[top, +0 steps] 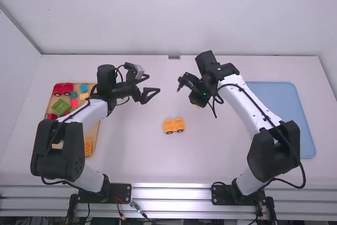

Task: Assemble lego blocks to make yellow taxi

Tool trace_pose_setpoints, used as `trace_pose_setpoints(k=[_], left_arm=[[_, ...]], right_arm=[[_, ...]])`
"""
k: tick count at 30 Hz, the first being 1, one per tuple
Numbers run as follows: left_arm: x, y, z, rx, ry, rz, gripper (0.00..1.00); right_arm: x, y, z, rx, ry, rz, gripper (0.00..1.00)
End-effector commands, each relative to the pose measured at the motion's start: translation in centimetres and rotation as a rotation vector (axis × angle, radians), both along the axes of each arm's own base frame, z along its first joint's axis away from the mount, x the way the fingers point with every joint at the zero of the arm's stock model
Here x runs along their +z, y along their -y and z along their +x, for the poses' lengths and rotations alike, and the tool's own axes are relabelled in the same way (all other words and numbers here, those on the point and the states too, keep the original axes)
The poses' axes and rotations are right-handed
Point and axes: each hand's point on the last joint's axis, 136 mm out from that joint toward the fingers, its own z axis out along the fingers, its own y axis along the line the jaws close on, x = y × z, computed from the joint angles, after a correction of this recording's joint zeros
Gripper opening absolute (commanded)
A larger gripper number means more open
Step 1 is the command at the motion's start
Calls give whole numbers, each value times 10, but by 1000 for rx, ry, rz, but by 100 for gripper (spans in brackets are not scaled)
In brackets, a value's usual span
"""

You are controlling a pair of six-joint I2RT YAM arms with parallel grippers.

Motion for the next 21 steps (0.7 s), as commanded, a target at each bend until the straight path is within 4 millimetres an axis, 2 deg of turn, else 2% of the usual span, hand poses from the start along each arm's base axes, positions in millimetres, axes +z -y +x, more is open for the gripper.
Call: trace_pose_setpoints(k=[1, 2, 6, 15, 21], left_arm=[[6, -4, -1, 5, 24, 5, 99], [5, -4, -2, 5, 22, 4, 99], [5, -4, -2, 4, 21, 4, 99], [5, -4, -2, 5, 19, 4, 99], [4, -5, 0, 15, 18, 8, 99]], right_arm=[[-30, 15, -5, 234, -29, -173, 2], [-40, 16, -13, 296, -72, -196, 2], [-61, 17, -25, 392, -150, -244, 3], [-104, 22, -32, 447, -261, -306, 0], [-119, 19, -34, 458, -292, -299, 0]])
